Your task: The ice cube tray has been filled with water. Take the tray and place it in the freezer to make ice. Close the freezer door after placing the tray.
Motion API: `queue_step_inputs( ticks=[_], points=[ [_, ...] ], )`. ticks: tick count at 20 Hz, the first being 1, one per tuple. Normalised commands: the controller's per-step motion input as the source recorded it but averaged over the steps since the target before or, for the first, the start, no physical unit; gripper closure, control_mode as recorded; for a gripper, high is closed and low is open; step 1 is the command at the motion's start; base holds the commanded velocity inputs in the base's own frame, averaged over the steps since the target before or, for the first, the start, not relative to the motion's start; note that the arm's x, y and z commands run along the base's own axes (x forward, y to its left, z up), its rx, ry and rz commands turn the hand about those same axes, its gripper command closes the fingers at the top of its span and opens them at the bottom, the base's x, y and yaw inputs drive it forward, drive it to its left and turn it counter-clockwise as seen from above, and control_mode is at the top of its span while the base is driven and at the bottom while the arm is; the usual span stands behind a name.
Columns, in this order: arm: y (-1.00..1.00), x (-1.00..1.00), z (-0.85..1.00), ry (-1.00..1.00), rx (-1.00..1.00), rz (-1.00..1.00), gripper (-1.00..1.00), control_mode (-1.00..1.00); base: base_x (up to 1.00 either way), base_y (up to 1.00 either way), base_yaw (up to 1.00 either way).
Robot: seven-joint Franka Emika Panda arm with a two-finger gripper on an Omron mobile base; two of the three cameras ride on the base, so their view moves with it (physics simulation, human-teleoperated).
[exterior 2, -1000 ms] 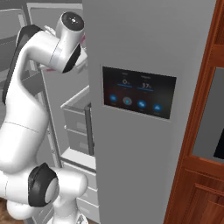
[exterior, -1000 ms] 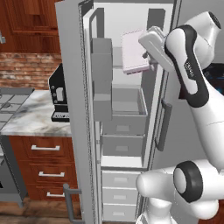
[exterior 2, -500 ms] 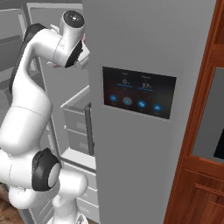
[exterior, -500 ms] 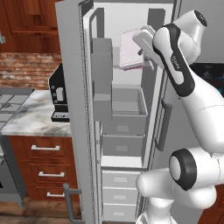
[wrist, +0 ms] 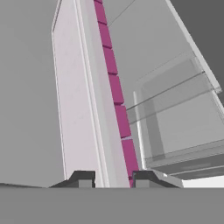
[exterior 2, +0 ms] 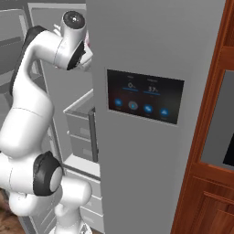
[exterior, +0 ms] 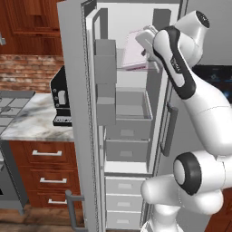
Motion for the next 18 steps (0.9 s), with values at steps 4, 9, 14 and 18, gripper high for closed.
queue_step_inputs(
  ticks=[4, 9, 14, 18],
  points=[
    [0.28, 0.41, -0.01, 0.00, -0.03, 0.01, 1.00, -1.00, 0.00, 0.00, 0.00],
    [0.28, 0.47, -0.07, 0.00, -0.03, 0.00, 1.00, -1.00, 0.00, 0.00, 0.00],
    [0.01, 0.45, 0.00, 0.00, 0.00, 0.03, 1.00, -1.00, 0.00, 0.00, 0.00],
    [0.02, 0.41, -0.03, 0.00, 0.00, 0.03, 1.00, -1.00, 0.00, 0.00, 0.00]
  ],
)
